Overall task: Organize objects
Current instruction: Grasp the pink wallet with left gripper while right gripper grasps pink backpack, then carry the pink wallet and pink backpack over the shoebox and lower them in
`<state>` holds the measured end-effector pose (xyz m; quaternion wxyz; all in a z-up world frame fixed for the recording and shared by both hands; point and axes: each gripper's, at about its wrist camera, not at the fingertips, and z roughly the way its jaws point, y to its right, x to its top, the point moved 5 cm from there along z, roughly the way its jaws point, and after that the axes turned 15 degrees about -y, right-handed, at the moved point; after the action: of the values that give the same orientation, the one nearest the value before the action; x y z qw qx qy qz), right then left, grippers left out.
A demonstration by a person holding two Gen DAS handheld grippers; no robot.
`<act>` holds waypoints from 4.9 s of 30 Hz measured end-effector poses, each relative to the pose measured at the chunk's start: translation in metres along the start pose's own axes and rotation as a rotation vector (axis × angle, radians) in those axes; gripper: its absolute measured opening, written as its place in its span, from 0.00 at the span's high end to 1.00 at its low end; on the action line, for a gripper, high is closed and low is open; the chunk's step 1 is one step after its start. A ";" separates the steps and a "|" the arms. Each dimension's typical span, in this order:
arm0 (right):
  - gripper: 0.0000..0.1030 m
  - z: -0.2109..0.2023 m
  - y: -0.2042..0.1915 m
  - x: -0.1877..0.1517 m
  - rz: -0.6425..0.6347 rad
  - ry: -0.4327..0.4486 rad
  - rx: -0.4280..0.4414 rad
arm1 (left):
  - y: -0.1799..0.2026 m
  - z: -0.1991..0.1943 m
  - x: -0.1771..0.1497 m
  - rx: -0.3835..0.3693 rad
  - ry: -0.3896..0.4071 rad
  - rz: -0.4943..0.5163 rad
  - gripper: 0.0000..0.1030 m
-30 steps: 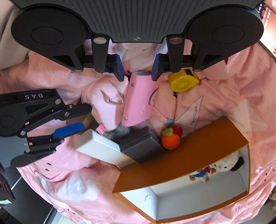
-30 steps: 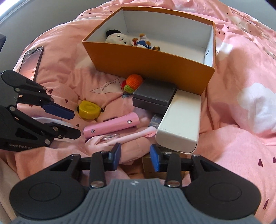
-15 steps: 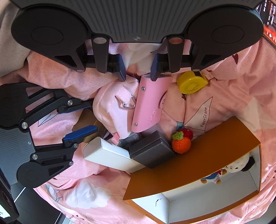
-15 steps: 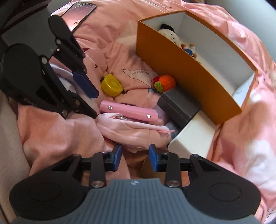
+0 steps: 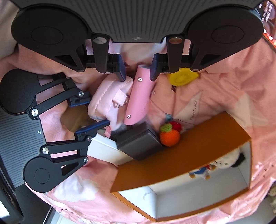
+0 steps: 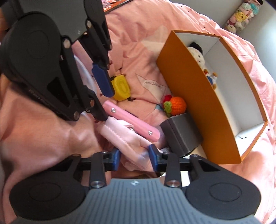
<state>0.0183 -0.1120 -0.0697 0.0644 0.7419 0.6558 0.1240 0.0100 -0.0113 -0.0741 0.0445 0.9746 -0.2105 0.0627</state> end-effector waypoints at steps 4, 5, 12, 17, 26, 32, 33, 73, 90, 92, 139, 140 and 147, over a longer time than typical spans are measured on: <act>0.74 0.001 0.018 0.007 0.150 0.044 0.042 | -0.012 -0.005 0.007 0.075 0.040 -0.034 0.62; 0.75 0.002 0.022 0.008 0.183 0.052 0.056 | -0.016 -0.005 0.009 0.088 0.043 -0.043 0.60; 0.83 0.010 0.054 0.022 0.473 0.103 0.153 | -0.042 -0.001 0.011 0.154 0.039 -0.121 0.59; 0.84 0.023 0.086 0.015 0.764 0.099 0.245 | -0.051 0.002 0.011 0.149 0.037 -0.149 0.59; 0.69 0.029 0.089 0.004 0.830 0.124 0.283 | -0.037 0.010 0.007 0.114 0.044 -0.047 0.49; 0.59 0.021 0.086 -0.002 0.742 0.140 0.248 | -0.030 0.023 0.012 0.131 0.020 0.017 0.36; 0.58 0.021 0.085 -0.002 0.726 0.139 0.251 | -0.032 0.027 0.014 0.133 0.011 0.005 0.36; 0.78 -0.033 0.109 -0.017 0.836 0.308 0.253 | -0.074 -0.026 0.024 -0.161 0.164 -0.318 0.82; 0.78 -0.074 0.207 -0.031 1.092 0.434 0.063 | -0.118 -0.069 0.140 -0.327 0.410 -0.466 0.82; 0.79 -0.067 0.215 -0.028 1.099 0.428 0.065 | -0.121 -0.055 0.152 -0.357 0.384 -0.481 0.82; 0.78 0.028 0.244 0.003 1.116 0.252 0.177 | -0.110 -0.002 0.156 -0.073 0.159 -0.330 0.72; 0.78 0.028 0.244 0.003 1.120 0.254 0.202 | -0.113 -0.005 0.156 -0.071 0.169 -0.339 0.72; 0.78 0.055 0.240 0.012 1.161 0.178 0.503 | -0.132 -0.010 0.156 -0.046 0.193 -0.401 0.72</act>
<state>0.2642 -0.1276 -0.0591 -0.2444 0.9556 0.1591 0.0421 0.2043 0.0463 -0.0504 0.0983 0.9851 -0.0087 0.1407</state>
